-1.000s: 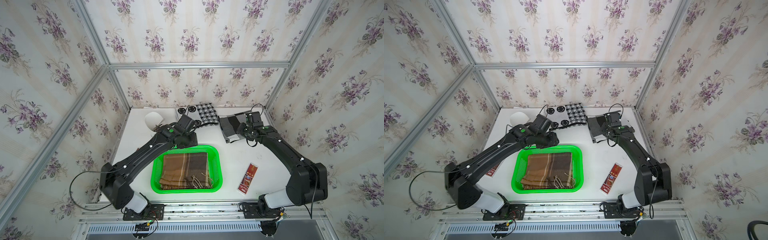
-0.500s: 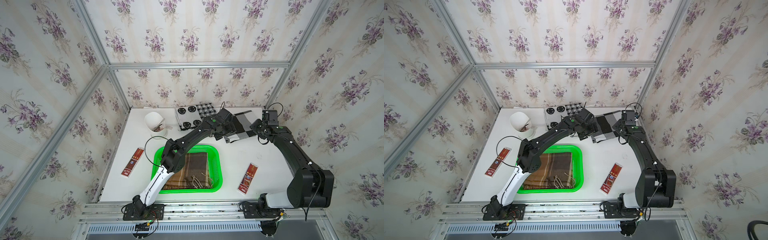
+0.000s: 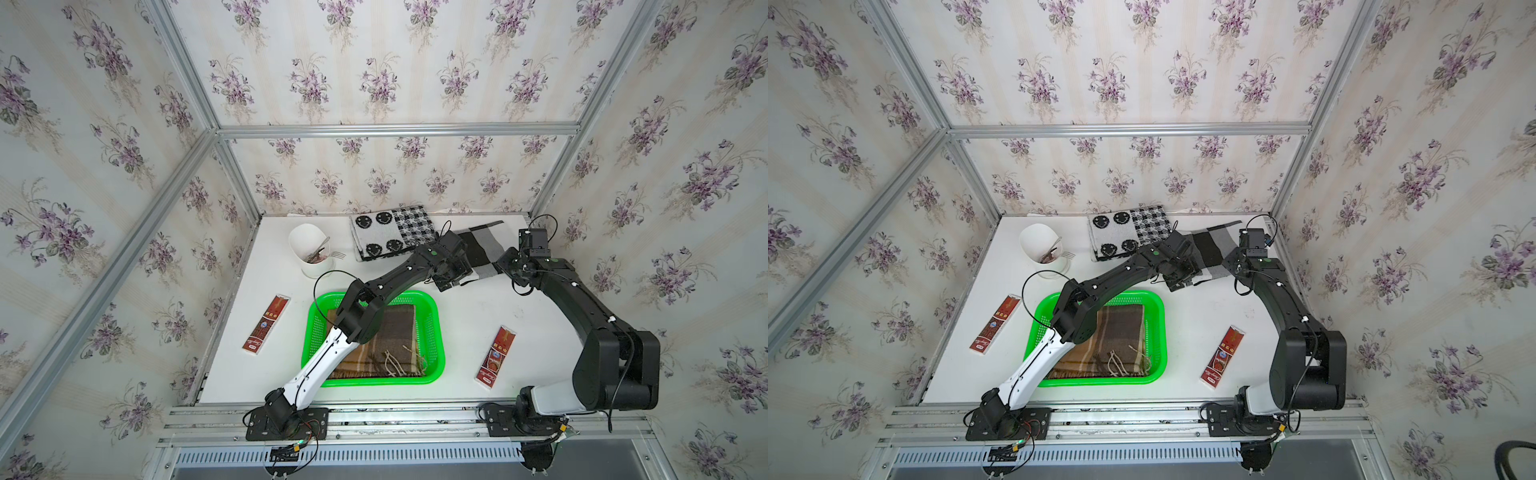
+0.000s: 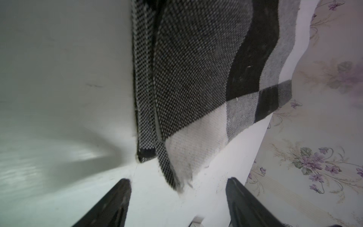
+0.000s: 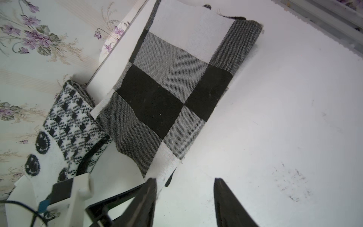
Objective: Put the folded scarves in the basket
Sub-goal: Pick up the scarf at the center of the board.
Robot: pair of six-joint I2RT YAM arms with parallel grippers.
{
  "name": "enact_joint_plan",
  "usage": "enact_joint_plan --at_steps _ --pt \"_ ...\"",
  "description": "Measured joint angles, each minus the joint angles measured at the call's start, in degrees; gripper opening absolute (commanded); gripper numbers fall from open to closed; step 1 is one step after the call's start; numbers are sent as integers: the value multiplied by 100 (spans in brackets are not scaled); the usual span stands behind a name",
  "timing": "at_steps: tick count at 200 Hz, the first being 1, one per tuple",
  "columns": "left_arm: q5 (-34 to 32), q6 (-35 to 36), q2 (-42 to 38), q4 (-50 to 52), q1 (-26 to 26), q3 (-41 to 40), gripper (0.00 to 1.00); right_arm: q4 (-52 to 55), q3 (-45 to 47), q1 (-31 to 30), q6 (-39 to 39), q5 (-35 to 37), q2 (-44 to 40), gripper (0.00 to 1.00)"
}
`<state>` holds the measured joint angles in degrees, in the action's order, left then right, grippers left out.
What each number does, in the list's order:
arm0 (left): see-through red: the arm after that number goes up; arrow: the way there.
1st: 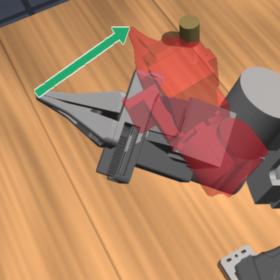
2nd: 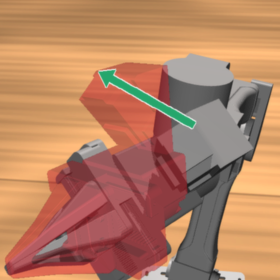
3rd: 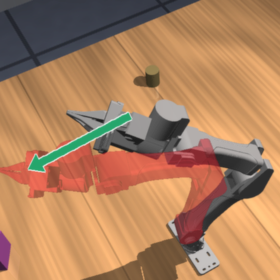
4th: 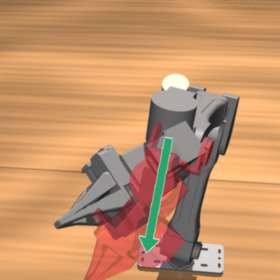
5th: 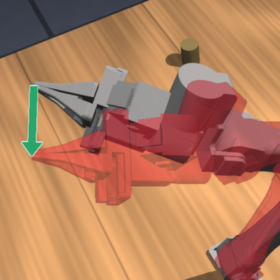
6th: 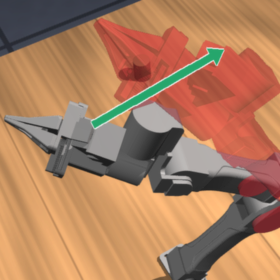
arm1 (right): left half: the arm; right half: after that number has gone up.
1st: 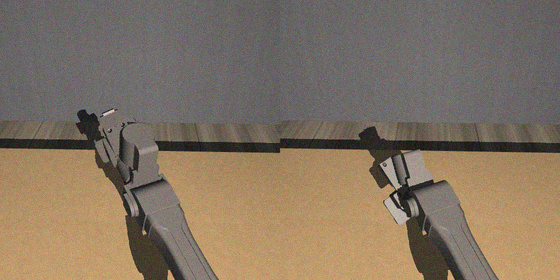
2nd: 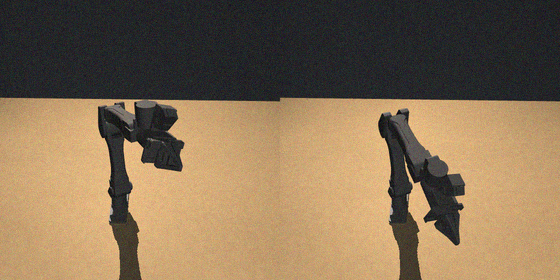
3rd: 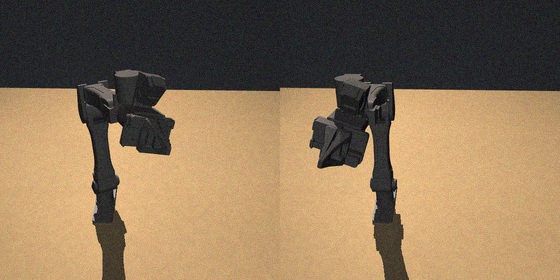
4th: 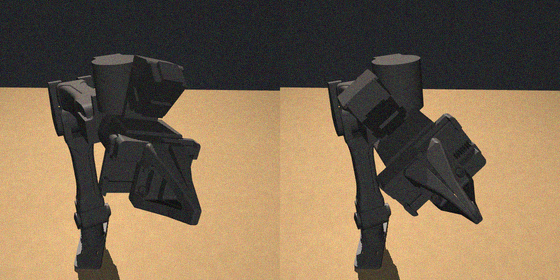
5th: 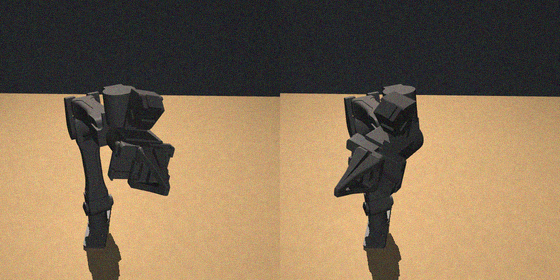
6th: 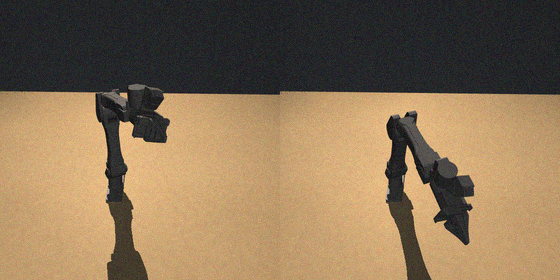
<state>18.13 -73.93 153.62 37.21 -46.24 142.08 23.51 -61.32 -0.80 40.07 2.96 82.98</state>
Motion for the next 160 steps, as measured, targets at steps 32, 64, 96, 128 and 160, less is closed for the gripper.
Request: enact_joint_plan --at_steps 32,64,96,128,160 --pt "162 -186 190 -306 13 61 61 -50 107 0 39 4 -245 52" --pt "105 -247 369 -393 24 201 24 -52 245 0 44 0 -413 52" --pt "4 -164 173 -442 46 -188 3 -52 304 -4 42 66 -492 51" --pt "-214 146 -621 -439 17 -1027 0 -50 184 -4 46 245 -389 53" --pt "-407 498 -1613 -428 -2 -1943 0 -72 -223 9 66 448 -31 64"
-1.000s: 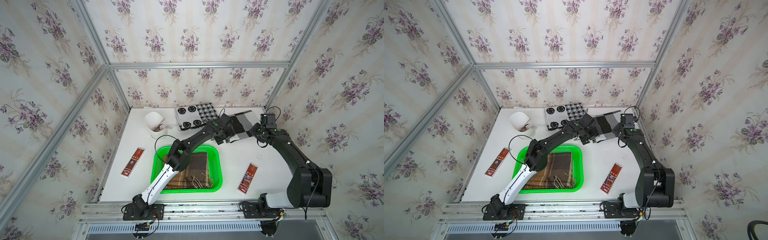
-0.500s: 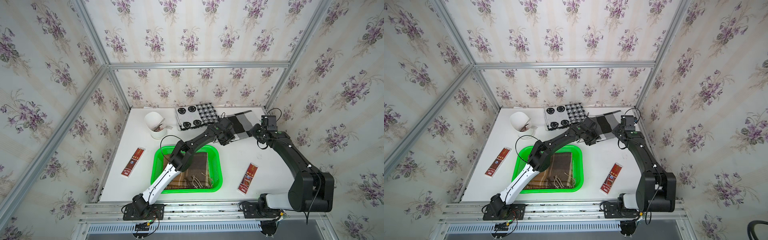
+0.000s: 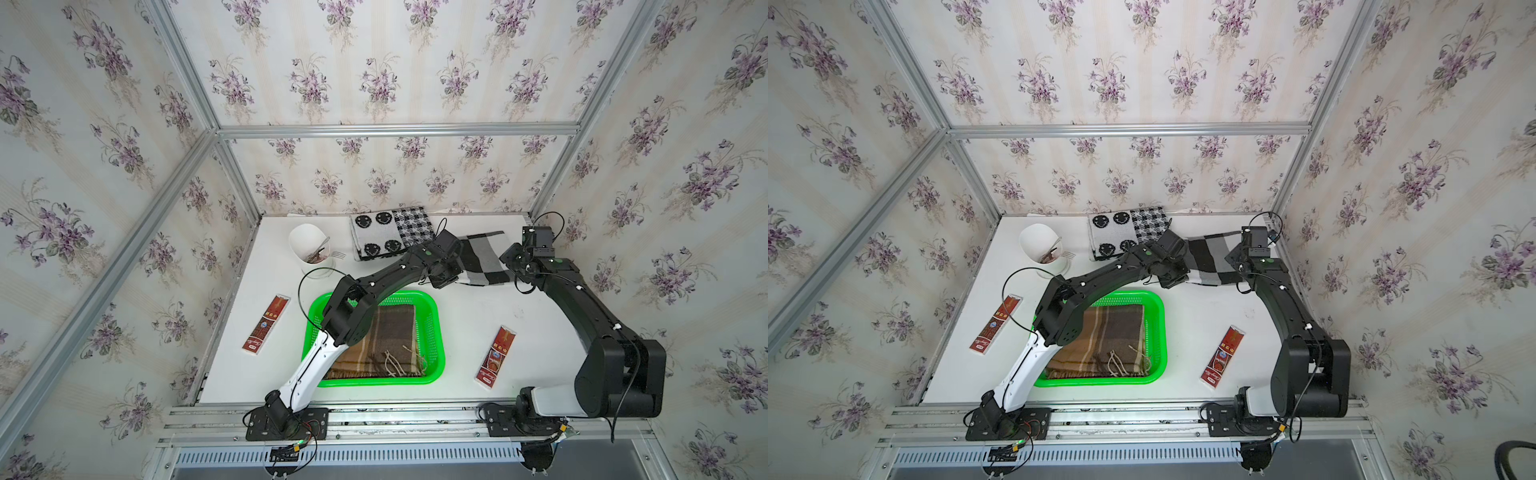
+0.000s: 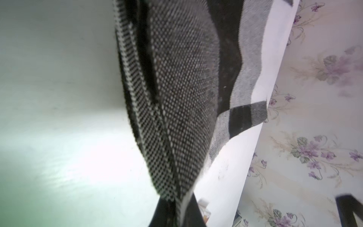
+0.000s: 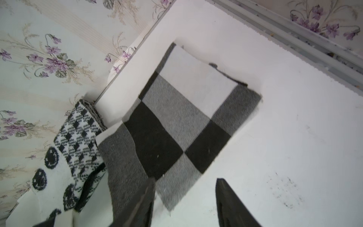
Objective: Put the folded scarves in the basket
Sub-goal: Pick up the scarf at the center of the board.
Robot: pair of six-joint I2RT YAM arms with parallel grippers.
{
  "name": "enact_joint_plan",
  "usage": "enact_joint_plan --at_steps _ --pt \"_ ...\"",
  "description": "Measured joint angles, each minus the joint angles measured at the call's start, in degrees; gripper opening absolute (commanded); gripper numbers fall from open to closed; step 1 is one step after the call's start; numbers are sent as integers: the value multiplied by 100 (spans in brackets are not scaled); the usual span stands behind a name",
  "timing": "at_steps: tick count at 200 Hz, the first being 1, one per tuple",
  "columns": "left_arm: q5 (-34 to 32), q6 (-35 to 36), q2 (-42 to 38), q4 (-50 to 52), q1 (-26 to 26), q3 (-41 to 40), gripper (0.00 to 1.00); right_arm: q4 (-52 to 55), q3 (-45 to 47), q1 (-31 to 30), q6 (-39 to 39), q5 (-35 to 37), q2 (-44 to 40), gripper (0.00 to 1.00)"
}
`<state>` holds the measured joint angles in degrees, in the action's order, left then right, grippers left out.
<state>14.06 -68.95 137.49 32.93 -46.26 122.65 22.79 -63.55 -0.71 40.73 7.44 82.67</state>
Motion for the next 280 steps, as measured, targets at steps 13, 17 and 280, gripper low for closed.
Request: enact_joint_plan --at_steps 13,17,280 --pt "-55 131 -280 35 28 -326 0 -9 -232 50 -9 74 249 68" --pt "-83 168 -354 76 46 -415 0 -24 -297 66 -15 94 323 70" --pt "33 835 -730 295 247 -997 0 -387 -2221 848 -1499 -1287 4070 47"
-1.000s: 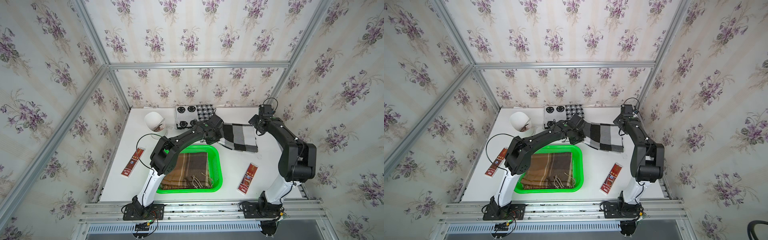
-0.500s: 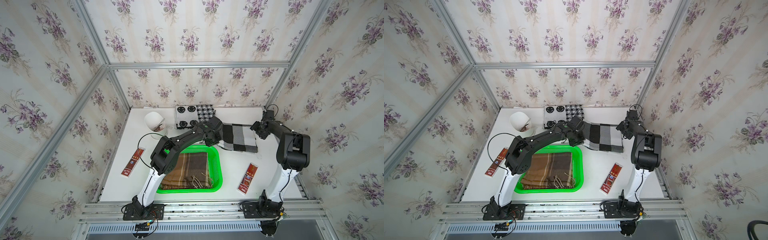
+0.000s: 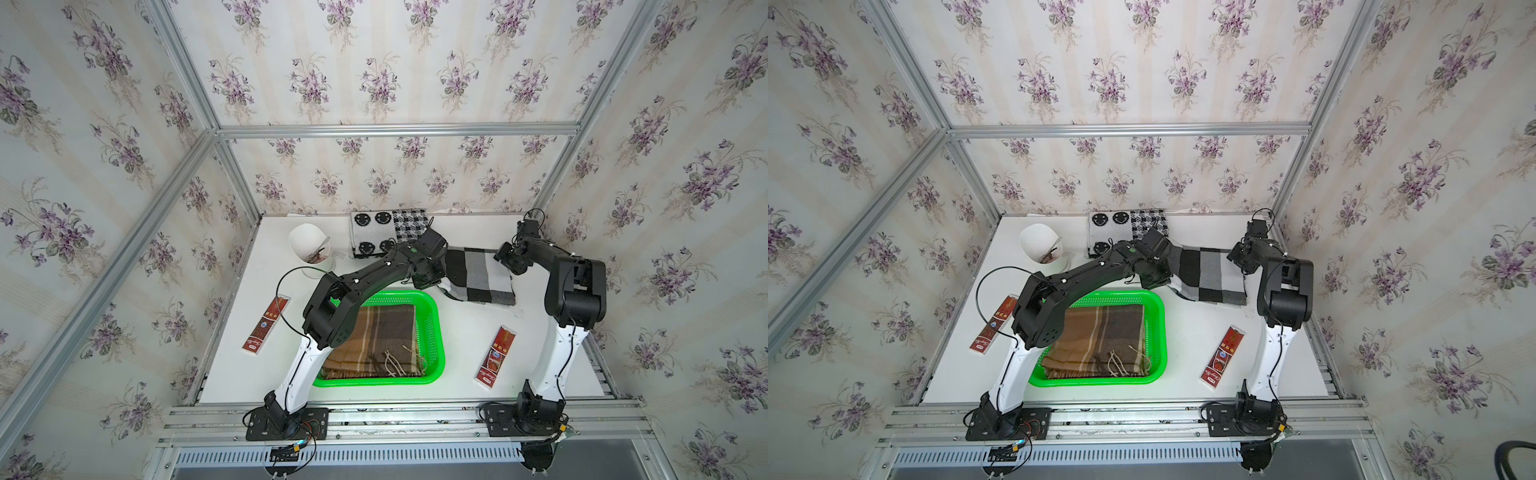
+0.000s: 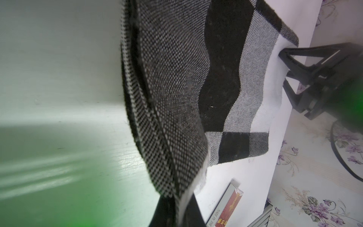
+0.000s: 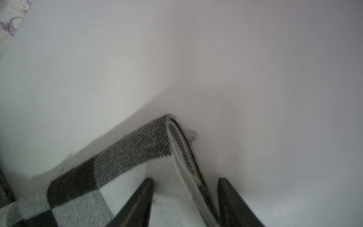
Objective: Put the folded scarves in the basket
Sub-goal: Pick up the scarf at the center of the board.
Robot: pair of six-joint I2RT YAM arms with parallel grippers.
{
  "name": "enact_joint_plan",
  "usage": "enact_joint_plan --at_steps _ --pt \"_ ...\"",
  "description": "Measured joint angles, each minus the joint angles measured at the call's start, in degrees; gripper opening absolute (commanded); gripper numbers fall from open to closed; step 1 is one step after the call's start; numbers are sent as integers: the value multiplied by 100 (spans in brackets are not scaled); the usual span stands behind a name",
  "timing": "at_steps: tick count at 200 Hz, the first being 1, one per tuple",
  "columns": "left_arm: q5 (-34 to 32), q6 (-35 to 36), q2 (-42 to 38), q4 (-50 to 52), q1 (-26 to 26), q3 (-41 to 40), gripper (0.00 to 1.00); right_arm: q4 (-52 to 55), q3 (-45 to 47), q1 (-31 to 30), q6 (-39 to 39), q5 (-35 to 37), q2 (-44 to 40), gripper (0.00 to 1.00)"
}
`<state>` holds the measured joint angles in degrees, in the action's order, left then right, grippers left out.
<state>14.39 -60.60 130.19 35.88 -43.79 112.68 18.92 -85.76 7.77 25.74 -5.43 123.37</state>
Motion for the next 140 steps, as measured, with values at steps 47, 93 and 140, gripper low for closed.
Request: enact_joint_plan --at_steps 47,93,140 --pt "79 127 229 133 -4 343 0 -490 369 -103 216 46 -125 0" --pt "179 326 551 249 -11 894 0 -192 769 -433 393 391 -820 0" --pt "258 546 562 378 -50 1261 0 -109 885 -664 551 678 -1510 0"
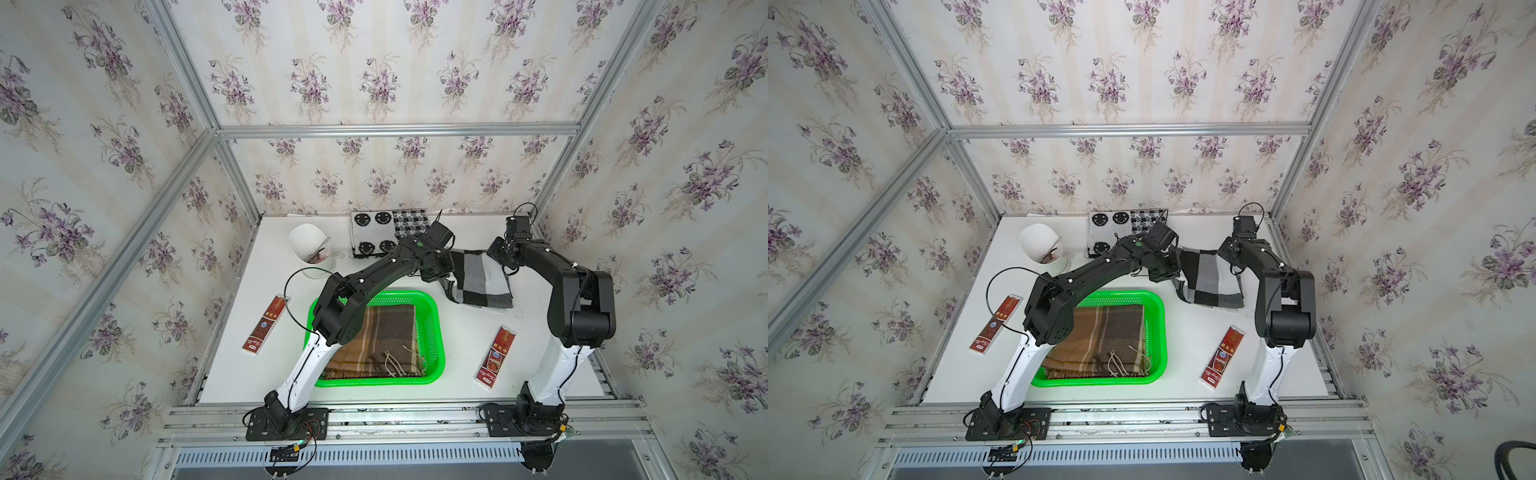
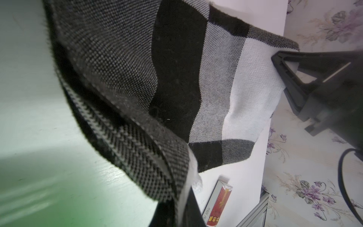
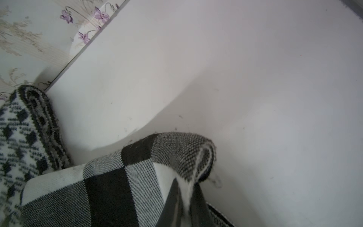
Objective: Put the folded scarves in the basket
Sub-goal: Pick up the scarf at the center of the board.
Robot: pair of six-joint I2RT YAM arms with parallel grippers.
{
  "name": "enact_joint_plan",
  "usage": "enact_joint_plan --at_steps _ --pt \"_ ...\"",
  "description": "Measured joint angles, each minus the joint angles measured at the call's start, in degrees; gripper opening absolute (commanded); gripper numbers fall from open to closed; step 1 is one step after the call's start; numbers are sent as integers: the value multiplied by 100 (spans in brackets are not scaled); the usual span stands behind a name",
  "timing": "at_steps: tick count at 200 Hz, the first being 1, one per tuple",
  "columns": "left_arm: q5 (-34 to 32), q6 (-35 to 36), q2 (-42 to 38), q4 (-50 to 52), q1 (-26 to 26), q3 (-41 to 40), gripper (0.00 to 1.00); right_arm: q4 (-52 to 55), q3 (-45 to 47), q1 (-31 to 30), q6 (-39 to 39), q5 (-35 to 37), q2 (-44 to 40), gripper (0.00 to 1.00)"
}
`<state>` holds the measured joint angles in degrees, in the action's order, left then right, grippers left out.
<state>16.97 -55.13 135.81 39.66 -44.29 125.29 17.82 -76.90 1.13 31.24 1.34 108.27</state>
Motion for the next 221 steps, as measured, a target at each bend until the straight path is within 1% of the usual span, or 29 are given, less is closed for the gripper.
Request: enact_joint_plan --at_steps 79,108,139,177,198,221 --pt "44 223 -284 149 -2 212 0 350 -85 -20 28 245 -457 0" --pt "46 280 -542 212 -2 203 0 562 -321 -76 44 334 -743 0" --pt "61 404 -962 243 -4 11 0 782 -437 -179 70 363 -1110 0" --pt "-22 533 -1808 339 -9 -588 0 1165 -564 -352 177 160 -1622 0" --pt "-184 651 -2553 398 -11 -1226 0 1357 -570 -560 223 0 -1976 0" --pt "-450 737 -3510 509 -2 -2074 0 1478 -450 -973 352 -232 -2363 0"
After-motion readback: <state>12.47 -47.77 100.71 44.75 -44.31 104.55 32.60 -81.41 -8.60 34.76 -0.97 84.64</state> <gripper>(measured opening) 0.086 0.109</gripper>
